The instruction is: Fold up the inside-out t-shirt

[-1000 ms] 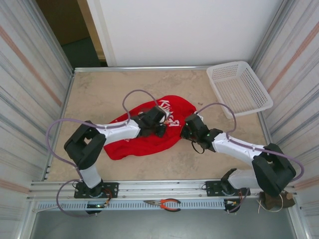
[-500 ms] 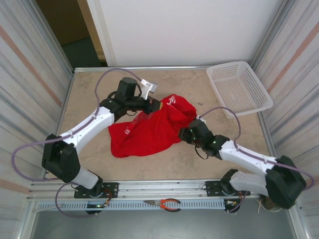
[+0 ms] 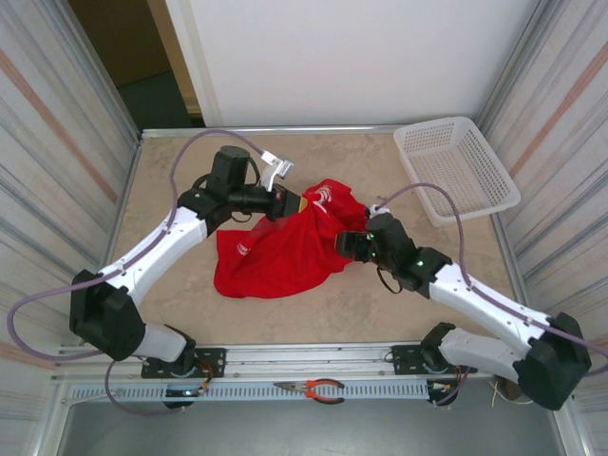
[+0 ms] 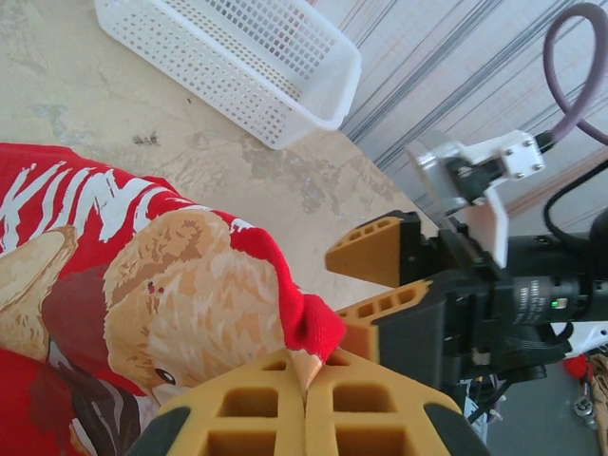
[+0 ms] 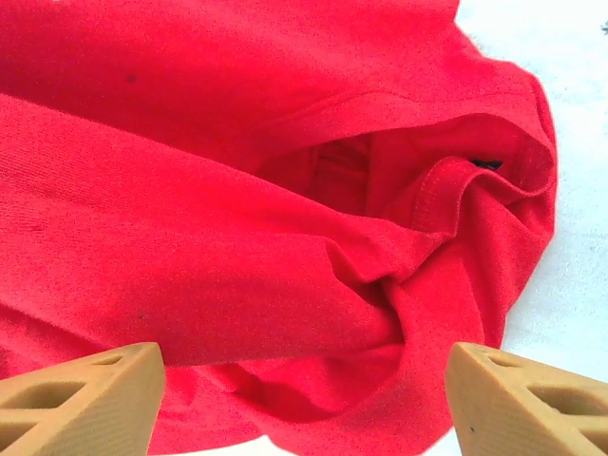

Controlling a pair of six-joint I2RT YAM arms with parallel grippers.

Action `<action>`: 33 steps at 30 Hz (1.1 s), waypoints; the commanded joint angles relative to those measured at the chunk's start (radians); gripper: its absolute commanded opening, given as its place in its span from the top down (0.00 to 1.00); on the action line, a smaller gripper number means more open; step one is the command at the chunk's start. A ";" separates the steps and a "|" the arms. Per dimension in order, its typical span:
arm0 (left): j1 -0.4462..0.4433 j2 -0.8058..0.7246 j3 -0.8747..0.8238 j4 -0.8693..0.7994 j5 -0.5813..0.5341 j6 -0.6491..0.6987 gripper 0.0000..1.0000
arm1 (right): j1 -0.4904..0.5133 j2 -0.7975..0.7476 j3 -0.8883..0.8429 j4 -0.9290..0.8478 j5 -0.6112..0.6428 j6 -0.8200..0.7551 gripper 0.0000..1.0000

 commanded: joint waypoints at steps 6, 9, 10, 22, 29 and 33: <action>0.005 -0.038 0.022 -0.013 0.067 0.022 1.00 | -0.048 0.291 0.144 0.096 -0.010 -0.179 0.26; 0.015 -0.028 0.025 -0.012 0.079 0.018 1.00 | -0.079 0.380 0.210 0.110 -0.080 -0.211 0.51; 0.021 -0.020 0.023 -0.010 0.081 0.015 1.00 | -0.084 0.392 0.227 0.112 -0.118 -0.226 0.65; 0.214 0.120 0.070 0.051 -0.151 -0.112 0.54 | -0.104 0.156 0.237 -0.062 -0.396 -0.145 1.00; 0.040 -0.167 -0.186 0.129 -0.435 -0.180 0.39 | -0.101 0.128 0.235 -0.092 -0.397 -0.063 1.00; -0.156 -0.304 -0.382 0.227 -0.677 -0.283 0.33 | -0.101 0.146 0.245 -0.099 -0.389 -0.046 1.00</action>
